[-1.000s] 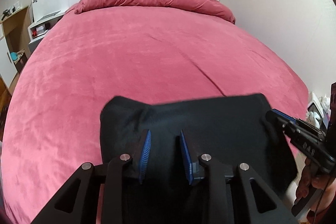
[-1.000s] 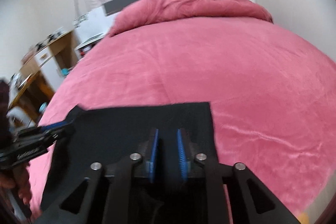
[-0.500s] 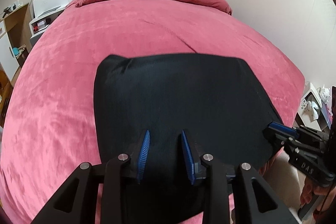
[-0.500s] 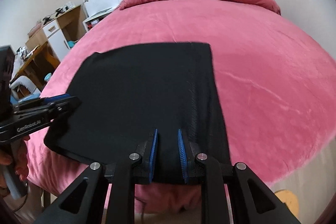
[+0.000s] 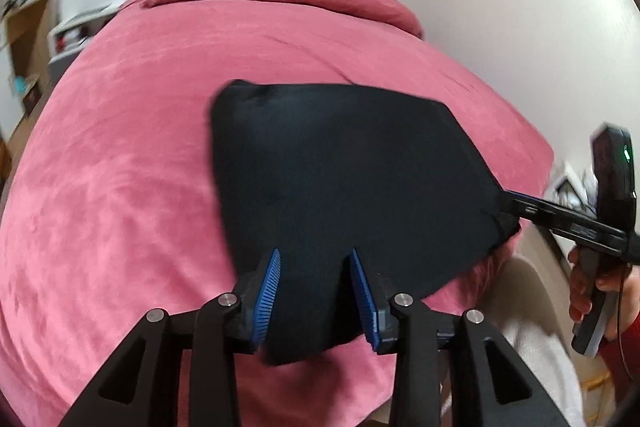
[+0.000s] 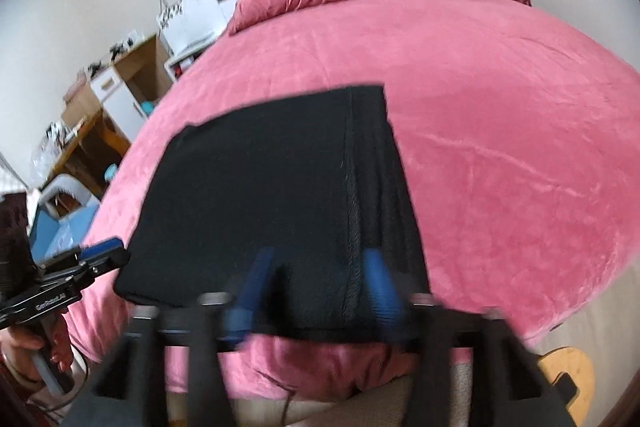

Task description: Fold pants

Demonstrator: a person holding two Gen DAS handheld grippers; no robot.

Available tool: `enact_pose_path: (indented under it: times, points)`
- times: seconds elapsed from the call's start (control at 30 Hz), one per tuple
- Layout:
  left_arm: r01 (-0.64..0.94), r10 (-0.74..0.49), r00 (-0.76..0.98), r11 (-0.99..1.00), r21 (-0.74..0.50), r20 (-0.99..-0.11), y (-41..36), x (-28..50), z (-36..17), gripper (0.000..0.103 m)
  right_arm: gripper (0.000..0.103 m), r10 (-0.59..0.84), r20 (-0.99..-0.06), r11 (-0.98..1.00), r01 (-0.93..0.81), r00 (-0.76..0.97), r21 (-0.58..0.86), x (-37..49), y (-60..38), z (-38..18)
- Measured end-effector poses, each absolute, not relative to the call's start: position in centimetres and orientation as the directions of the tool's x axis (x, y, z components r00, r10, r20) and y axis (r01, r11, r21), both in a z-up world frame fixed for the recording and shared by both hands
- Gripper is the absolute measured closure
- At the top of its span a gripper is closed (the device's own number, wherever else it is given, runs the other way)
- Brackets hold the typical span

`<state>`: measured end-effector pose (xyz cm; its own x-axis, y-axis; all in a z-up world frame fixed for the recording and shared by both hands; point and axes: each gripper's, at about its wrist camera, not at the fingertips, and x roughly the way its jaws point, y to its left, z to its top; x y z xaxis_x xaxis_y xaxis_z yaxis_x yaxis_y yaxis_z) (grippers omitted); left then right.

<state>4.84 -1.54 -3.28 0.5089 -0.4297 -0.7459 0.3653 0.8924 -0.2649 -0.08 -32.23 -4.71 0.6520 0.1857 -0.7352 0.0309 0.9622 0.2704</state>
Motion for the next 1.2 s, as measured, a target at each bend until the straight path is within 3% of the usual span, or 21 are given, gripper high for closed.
enact_pose_path:
  times: [0.13, 0.33, 0.83, 0.93, 1.2]
  points:
    - [0.257, -0.429, 0.507, 0.903, -0.344, -0.748, 2.1, 6.8, -3.8, 0.064, 0.033, 0.174, -0.722, 0.959, 0.051, 0.670, 0.279, 0.1, -33.5, -3.7]
    - [0.169, -0.606, 0.376, 0.788, -0.591, -0.701, 4.4, 10.6, -6.0, 0.050, 0.028, 0.214, -0.759, 0.938, 0.089, 0.614, 0.336, 2.0, -35.9, -4.5]
    - [0.167, -0.692, 0.216, 0.721, -0.672, -0.689, 2.8, 14.2, -8.3, 0.042, 0.022, 0.435, -0.756, 0.785, 0.206, 0.488, 0.584, 7.2, -40.9, -10.0]
    - [0.148, -0.710, 0.201, 0.703, -0.696, -0.675, 2.9, 14.4, -8.7, 0.038, 0.012, 0.431, -0.758, 0.795, 0.191, 0.489, 0.575, 7.9, -40.9, -10.5]
    - [0.133, -0.735, 0.163, 0.677, -0.724, -0.658, 2.4, 14.8, -9.3, 0.032, 0.001, 0.454, -0.773, 0.831, 0.103, 0.444, 0.547, 9.0, -39.9, -11.2]
